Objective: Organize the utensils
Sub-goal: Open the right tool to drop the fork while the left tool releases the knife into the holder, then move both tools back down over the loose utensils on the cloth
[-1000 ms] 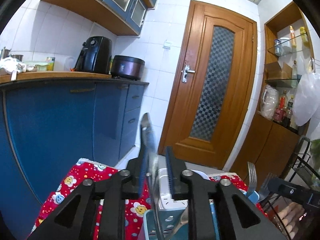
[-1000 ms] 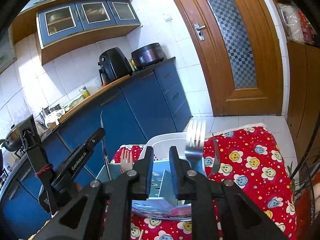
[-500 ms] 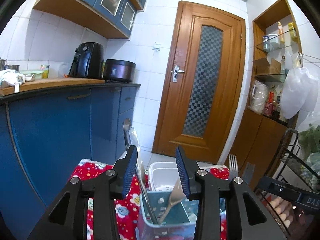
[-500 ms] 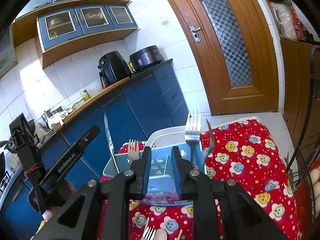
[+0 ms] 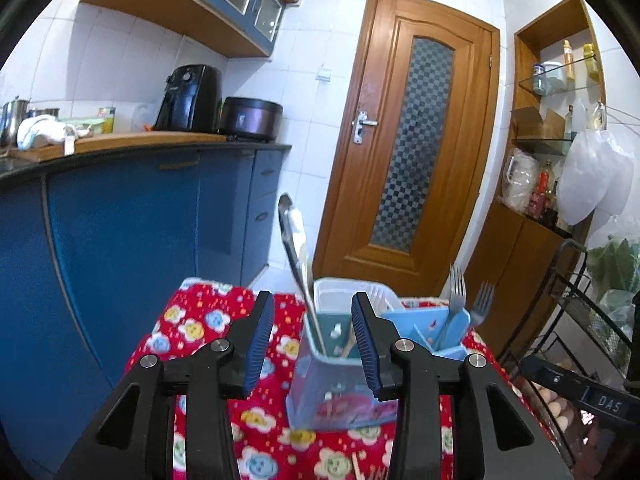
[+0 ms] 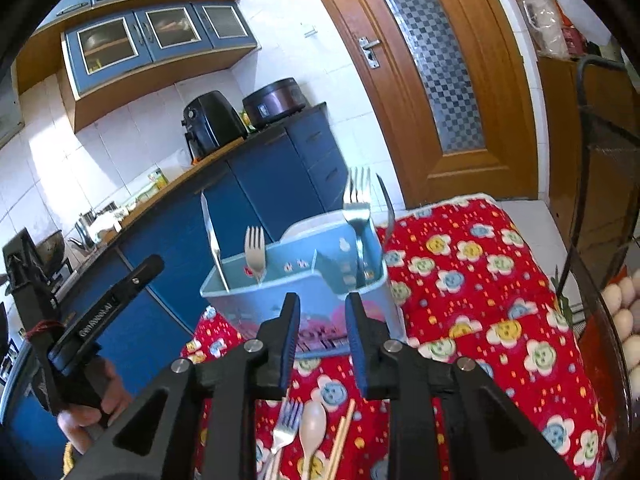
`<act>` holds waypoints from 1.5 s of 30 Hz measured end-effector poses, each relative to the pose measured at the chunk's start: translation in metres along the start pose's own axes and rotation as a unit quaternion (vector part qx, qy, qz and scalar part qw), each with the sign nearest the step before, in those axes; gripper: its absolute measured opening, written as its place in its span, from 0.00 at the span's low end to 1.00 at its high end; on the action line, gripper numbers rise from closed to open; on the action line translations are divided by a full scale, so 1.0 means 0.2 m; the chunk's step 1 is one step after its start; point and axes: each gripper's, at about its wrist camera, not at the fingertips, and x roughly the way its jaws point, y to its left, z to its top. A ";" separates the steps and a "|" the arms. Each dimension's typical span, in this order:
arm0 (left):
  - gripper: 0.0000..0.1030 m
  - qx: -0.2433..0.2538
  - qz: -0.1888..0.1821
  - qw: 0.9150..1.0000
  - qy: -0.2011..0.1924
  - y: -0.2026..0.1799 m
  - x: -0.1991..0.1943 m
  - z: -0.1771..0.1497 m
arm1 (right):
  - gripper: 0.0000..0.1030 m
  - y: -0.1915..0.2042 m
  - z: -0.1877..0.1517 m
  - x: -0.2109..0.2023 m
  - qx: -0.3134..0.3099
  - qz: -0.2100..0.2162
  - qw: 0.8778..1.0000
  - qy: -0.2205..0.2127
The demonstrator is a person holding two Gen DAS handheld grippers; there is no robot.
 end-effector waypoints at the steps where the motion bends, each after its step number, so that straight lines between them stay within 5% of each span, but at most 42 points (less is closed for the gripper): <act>1: 0.40 0.001 0.001 1.000 0.005 0.00 -0.01 -0.01 | 0.25 -0.01 -0.03 0.00 0.001 -0.005 1.000 0.004; 14: 0.40 0.015 -0.002 0.996 0.083 -0.04 -0.06 -0.26 | 0.25 -0.10 -0.28 0.10 0.027 -0.026 0.996 0.076; 45: 0.40 0.027 -0.033 0.968 0.248 -0.17 0.17 -0.71 | 0.26 -0.21 -0.48 0.13 0.054 -0.031 0.991 0.121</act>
